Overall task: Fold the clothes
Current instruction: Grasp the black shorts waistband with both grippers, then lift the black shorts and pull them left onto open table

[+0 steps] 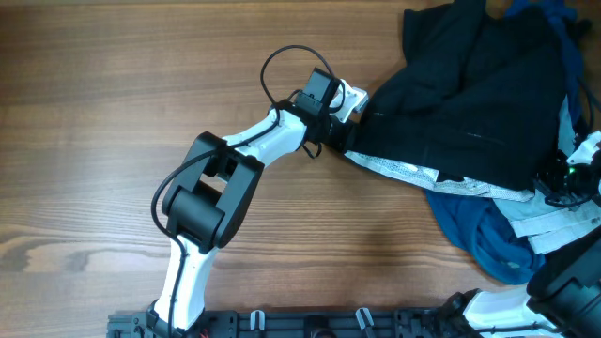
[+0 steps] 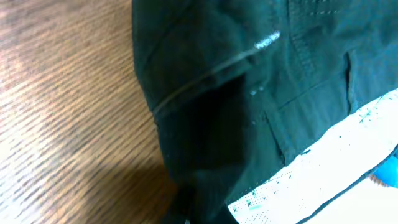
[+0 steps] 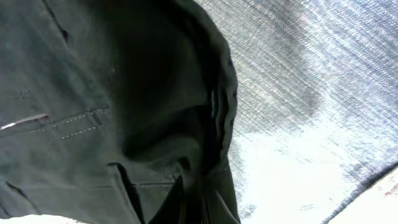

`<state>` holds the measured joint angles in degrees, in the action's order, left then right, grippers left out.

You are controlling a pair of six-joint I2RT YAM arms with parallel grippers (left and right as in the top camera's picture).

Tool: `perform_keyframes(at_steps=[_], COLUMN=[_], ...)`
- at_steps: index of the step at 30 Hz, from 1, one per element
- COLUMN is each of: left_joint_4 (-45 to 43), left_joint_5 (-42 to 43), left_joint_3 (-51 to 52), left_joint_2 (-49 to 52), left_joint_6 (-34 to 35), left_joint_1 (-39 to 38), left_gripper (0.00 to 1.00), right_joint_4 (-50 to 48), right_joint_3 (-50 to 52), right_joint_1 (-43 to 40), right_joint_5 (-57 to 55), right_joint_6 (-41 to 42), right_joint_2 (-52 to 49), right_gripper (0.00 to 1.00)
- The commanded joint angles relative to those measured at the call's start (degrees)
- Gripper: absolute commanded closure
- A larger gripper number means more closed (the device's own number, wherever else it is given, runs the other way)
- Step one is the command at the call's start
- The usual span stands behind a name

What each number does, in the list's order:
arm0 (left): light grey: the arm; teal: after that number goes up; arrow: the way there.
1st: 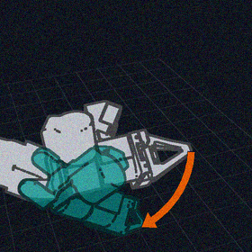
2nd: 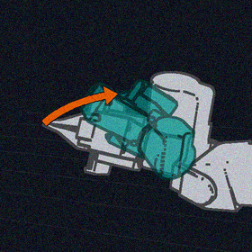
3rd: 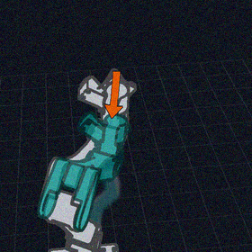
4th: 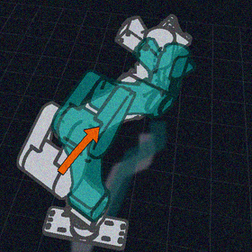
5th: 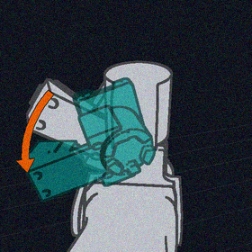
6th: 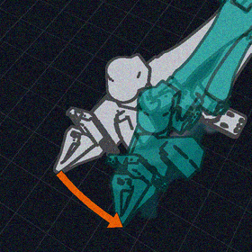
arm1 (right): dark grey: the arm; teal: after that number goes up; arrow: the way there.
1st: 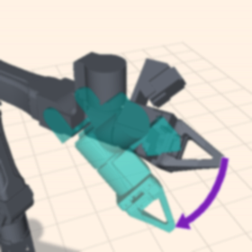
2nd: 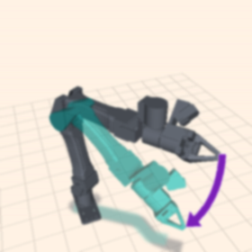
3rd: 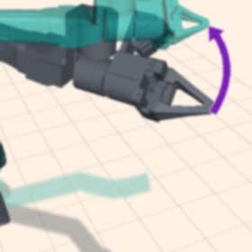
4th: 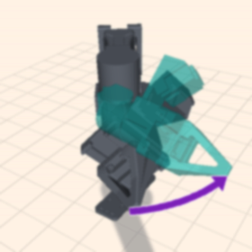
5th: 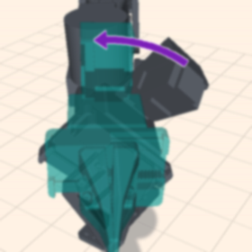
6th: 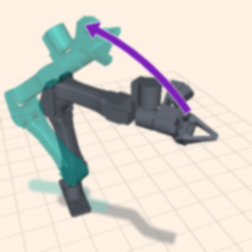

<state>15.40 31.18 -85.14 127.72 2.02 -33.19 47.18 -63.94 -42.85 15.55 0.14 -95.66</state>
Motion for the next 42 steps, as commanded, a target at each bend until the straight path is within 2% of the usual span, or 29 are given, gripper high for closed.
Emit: perform_keyframes(at_steps=[1,6,9,13,19,25,28,30,35,39,42], left_joint_4=[5.20,13.75,14.29,14.27,14.32,16.28,20.83,24.59,28.06,27.96,26.84], left_joint_5=[-0.81,-1.44,-2.97,-3.23,-8.02,-19.85,-20.94,-24.81,-32.24,-34.42,-35.39], left_joint_3=[-0.37,-0.37,-0.37,-0.37,-0.37,-0.37,-0.37,-0.37,-0.37,-0.37,-0.37], left_joint_2=[-7.10,-25.24,-37.86,-50.58,-66.36,-78.60,-80.35,-79.38,-72.74,-65.22,-60.00], left_joint_6=[1.44,3.54,7.63,7.87,7.37,7.26,7.30,7.45,7.50,7.72,7.89], left_joint_1=[3.52,11.96,18.84,25.05,26.99,26.99,26.99,26.99,26.99,26.99,26.99], left_gripper=[0.96,0.96,0.96,0.96,0.96,0.96,0.96,0.96,0.96,0.96,0.96], right_joint_4=[2.40,11.41,15.54,16.83,19.19,23.10,25.79,27.71,28.79,28.11,25.42], right_joint_3=[-3.96,-13.46,-19.71,-30.29,-40.89,-46.80,-47.47,-47.30,-47.30,-47.30,-47.30], right_joint_1=[-0.13,1.95,6.25,11.96,13.46,13.46,13.46,13.46,13.90,18.91,26.93], right_joint_5=[9.16,22.97,23.30,22.60,22.47,21.44,20.09,20.06,20.50,20.35,15.04], right_joint_6=[-0.66,-6.93,-7.69,-5.31,-1.16,4.79,6.36,6.45,6.27,4.79,4.55], right_joint_2=[1.29,6.93,12.87,19.63,27.04,35.19,37.18,36.50,29.24,21.16,13.79], right_gripper=[0.96,0.96,0.96,0.96,0.96,0.96,0.96,0.96,0.96,0.96,0.96])
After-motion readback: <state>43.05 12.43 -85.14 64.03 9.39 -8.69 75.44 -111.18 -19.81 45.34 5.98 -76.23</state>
